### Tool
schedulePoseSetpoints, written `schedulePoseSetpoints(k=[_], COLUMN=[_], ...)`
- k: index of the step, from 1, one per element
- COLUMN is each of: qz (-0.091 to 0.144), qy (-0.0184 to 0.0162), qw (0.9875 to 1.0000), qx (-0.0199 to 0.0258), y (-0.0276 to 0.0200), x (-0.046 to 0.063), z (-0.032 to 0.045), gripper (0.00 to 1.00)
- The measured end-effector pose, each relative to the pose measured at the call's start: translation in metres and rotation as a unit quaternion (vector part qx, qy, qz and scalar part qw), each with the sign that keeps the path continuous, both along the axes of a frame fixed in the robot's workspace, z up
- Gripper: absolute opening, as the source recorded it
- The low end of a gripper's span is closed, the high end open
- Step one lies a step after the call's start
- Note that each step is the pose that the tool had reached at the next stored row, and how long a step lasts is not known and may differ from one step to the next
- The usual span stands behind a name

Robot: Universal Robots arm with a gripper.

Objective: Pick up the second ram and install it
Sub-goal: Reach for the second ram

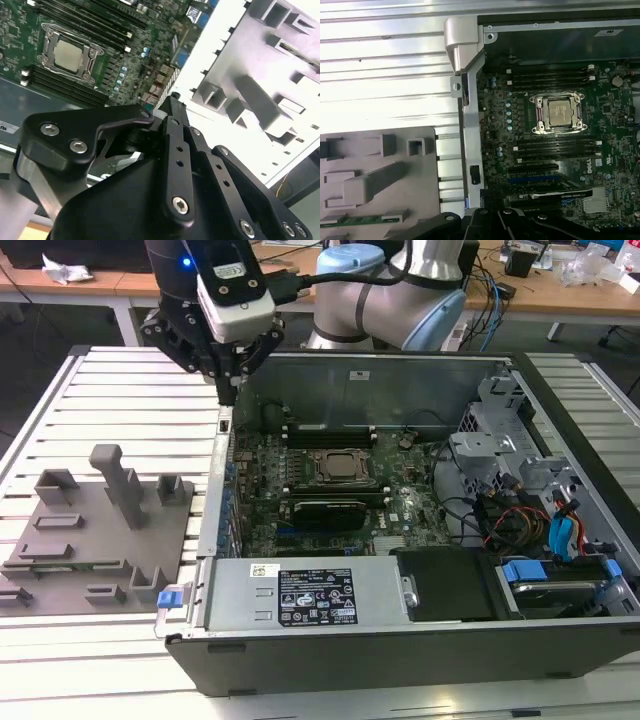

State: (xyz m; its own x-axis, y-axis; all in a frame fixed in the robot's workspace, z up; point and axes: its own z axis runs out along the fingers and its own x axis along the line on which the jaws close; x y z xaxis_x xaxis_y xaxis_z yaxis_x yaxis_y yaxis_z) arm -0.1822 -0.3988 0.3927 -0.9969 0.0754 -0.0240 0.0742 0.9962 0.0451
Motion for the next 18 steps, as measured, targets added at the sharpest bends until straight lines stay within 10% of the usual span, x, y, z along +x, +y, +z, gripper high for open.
schedulePoseSetpoints(k=[18], qz=[0.000], qy=[0.0000], qw=[1.0000], qx=[0.0000], y=[0.0000], x=[-0.096], z=[-0.0028], gripper=[0.11])
